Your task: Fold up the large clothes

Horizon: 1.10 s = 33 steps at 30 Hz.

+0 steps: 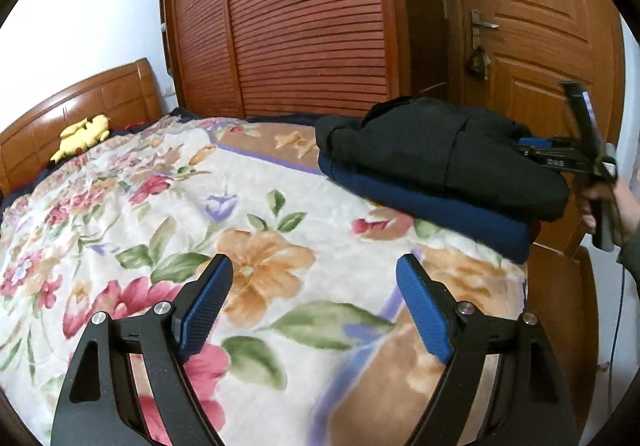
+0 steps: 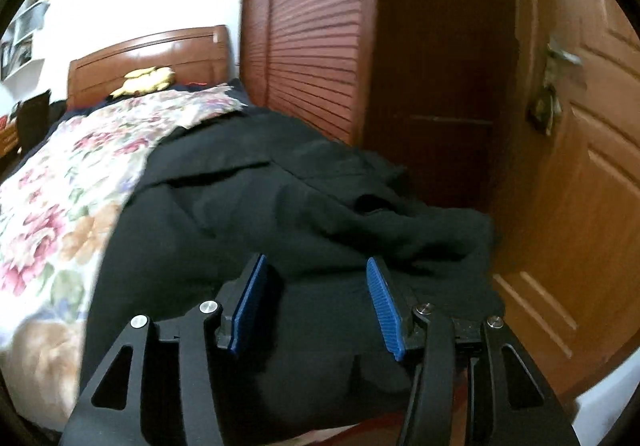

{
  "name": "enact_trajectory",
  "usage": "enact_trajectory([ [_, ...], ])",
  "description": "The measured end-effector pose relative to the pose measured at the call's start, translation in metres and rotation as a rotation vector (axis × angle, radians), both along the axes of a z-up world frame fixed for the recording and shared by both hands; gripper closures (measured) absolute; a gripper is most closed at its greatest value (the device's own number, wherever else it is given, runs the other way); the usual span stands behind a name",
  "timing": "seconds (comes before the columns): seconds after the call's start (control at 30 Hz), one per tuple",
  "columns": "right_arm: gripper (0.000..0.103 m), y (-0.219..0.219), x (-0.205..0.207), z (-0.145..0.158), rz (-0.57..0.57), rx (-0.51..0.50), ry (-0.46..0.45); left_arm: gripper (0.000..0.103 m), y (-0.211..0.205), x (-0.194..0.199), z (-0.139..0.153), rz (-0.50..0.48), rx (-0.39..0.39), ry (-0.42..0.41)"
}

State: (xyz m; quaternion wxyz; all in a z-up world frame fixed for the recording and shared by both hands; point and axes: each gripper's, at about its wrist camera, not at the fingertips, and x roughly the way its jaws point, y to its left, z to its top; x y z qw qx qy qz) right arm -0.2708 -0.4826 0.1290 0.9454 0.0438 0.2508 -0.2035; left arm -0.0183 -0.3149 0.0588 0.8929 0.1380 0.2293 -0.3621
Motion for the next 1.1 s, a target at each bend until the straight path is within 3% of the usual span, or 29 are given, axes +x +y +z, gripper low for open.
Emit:
enact_trajectory([
  [0.2, 0.05, -0.022, 0.004, 0.0, -0.026, 0.079, 0.005, 0.017, 0.008, -0.009, 0.006, -0.009, -0.028, 0.0],
  [0.43, 0.046, 0.001, 0.007, -0.004, -0.107, 0.029, 0.038, 0.017, 0.007, -0.025, 0.009, -0.027, -0.021, -0.006],
  [0.6, 0.046, 0.013, -0.006, 0.012, -0.132, 0.007, 0.023, 0.017, 0.004, -0.039, 0.009, -0.041, -0.032, -0.007],
  [0.7, 0.044, 0.026, -0.018, 0.022, -0.111, -0.023, 0.022, 0.017, 0.001, -0.05, 0.008, -0.058, -0.032, -0.011],
  [0.87, 0.031, 0.063, -0.037, 0.025, -0.047, -0.075, 0.001, 0.017, 0.005, -0.063, 0.005, -0.062, -0.05, 0.001],
  [1.03, 0.03, 0.098, -0.043, 0.024, 0.035, -0.066, -0.019, 0.017, 0.02, -0.073, 0.004, -0.025, -0.061, -0.005],
  [1.07, 0.03, 0.106, -0.043, 0.025, 0.053, -0.064, -0.025, 0.018, 0.025, -0.076, 0.004, -0.018, -0.066, -0.006],
  [1.1, 0.03, 0.114, -0.042, 0.024, 0.072, -0.062, -0.034, 0.03, 0.03, -0.077, 0.004, -0.011, -0.07, -0.007],
])
